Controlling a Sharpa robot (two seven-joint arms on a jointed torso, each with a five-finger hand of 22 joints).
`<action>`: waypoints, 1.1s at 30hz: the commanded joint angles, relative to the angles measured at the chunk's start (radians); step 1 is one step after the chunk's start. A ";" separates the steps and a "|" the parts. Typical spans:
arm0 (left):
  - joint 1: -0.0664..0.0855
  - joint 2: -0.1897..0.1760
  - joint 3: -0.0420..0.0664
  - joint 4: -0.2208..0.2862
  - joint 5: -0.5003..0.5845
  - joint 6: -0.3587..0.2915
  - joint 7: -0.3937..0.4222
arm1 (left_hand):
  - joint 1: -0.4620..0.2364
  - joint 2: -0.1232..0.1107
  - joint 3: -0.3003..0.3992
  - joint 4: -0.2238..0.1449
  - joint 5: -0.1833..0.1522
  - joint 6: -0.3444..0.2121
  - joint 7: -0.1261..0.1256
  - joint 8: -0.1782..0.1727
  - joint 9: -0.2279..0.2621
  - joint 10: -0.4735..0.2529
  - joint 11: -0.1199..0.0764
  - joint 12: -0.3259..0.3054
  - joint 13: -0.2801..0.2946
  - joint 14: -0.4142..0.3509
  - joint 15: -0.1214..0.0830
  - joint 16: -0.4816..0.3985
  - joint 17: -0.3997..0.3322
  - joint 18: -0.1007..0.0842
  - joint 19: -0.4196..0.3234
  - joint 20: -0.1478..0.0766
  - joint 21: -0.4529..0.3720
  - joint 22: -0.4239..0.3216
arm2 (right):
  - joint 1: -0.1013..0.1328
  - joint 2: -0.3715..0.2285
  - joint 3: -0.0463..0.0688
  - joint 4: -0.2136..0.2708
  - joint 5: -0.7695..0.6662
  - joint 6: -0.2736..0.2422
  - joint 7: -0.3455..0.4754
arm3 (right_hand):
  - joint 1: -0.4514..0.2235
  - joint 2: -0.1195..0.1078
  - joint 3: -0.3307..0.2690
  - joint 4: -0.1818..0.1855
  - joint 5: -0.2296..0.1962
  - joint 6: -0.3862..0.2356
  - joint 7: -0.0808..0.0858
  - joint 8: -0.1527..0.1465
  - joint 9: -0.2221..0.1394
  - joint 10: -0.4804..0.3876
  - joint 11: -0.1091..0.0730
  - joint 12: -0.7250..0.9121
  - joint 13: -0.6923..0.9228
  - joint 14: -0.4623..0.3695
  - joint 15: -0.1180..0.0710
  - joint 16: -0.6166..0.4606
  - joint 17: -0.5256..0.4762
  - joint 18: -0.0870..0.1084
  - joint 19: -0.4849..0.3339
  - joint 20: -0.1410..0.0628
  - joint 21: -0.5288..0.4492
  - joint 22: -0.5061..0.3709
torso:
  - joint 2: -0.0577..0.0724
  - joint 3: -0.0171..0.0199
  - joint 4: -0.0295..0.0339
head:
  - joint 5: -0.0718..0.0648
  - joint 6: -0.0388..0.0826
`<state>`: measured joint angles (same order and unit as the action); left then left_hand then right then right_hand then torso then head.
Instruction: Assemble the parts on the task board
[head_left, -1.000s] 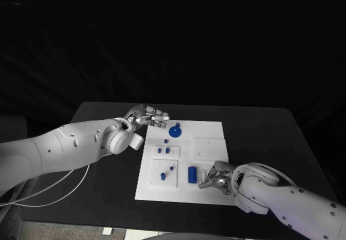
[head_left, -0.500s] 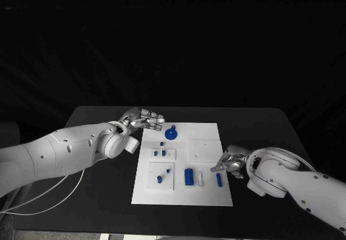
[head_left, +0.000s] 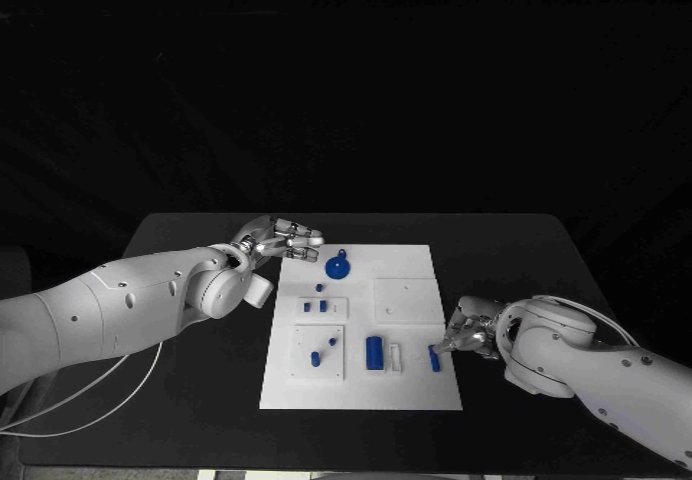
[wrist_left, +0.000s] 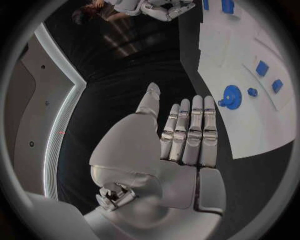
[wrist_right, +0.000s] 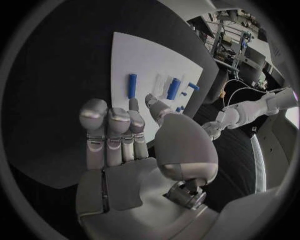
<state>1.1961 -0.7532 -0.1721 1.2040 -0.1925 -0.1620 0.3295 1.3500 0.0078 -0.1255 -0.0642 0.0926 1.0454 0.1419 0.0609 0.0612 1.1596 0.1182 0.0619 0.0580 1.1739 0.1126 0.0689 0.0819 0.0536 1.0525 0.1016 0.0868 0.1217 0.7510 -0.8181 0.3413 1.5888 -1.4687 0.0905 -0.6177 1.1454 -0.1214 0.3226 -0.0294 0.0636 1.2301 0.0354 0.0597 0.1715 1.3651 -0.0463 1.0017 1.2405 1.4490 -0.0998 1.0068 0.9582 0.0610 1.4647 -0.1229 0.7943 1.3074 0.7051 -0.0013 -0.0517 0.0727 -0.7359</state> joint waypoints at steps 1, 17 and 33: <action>0.001 0.002 0.001 0.003 0.000 0.006 0.013 | -0.004 0.002 -0.001 0.006 -0.002 0.000 -0.005 0.003 0.001 0.008 0.000 -0.002 0.001 0.007 0.000 -0.004 0.001 -0.010 0.001 -0.005 0.005 -0.001 | -0.008 0.012 -0.001 -0.006 -0.069 0.022 -0.036 | -0.005 -0.016 0.001 0.017 -0.009 -0.005 0.005 0.004 -0.002 0.003 0.003 -0.002 0.001 0.002 0.004 0.004 0.001 -0.015 0.048 0.004 0.002 0.100 | 0.001 -0.0004 0.0016 | 0.000 0.000; 0.001 0.000 0.001 0.004 0.000 0.012 0.009 | -0.005 0.001 -0.001 0.007 -0.002 -0.002 -0.005 0.003 0.001 0.005 0.001 -0.002 0.001 0.007 0.001 -0.004 0.001 -0.010 0.000 -0.005 0.005 -0.002 | -0.027 0.066 -0.025 -0.069 -0.121 0.029 -0.050 | -0.004 -0.023 0.002 0.043 -0.010 -0.005 0.005 0.004 -0.003 0.002 0.003 -0.006 -0.001 0.002 0.004 0.005 0.002 -0.015 0.048 0.005 0.002 0.100 | 0.000 -0.0011 0.0016 | 0.002 -0.007; 0.001 -0.003 0.000 0.005 0.000 0.023 0.006 | -0.005 0.003 0.000 0.009 -0.001 -0.002 -0.005 0.004 0.001 0.005 0.001 -0.002 0.001 0.006 0.001 -0.004 0.001 -0.010 0.000 -0.004 0.005 -0.002 | -0.046 0.120 -0.052 -0.126 -0.177 0.011 -0.051 | -0.004 -0.026 0.003 0.049 -0.012 -0.004 0.005 0.004 -0.003 0.003 0.002 -0.011 -0.005 0.002 0.003 0.004 0.001 -0.016 0.048 0.004 0.001 0.099 | 0.000 -0.0013 0.0014 | 0.005 -0.011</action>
<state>1.1961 -0.7574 -0.1722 1.2066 -0.1925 -0.1579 0.3284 1.3500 0.0078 -0.1281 -0.0616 0.0926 1.0449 0.1425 0.0609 0.0612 1.1595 0.1182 0.0619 0.0580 1.1739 0.1126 0.0689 0.0816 0.0537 1.0525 0.1016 0.0867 0.1206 0.7192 -0.7026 0.3018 1.4765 -1.6146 0.0846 -0.6592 1.1402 -0.1372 0.3271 0.0141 0.0581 1.2295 0.0395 0.0694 0.4364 1.3651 -0.0461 0.9966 1.2368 1.4483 -0.0991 1.0067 0.9592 0.0610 1.4647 -0.1229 0.7942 1.3073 0.7053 -0.0021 -0.0500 0.0773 -0.7467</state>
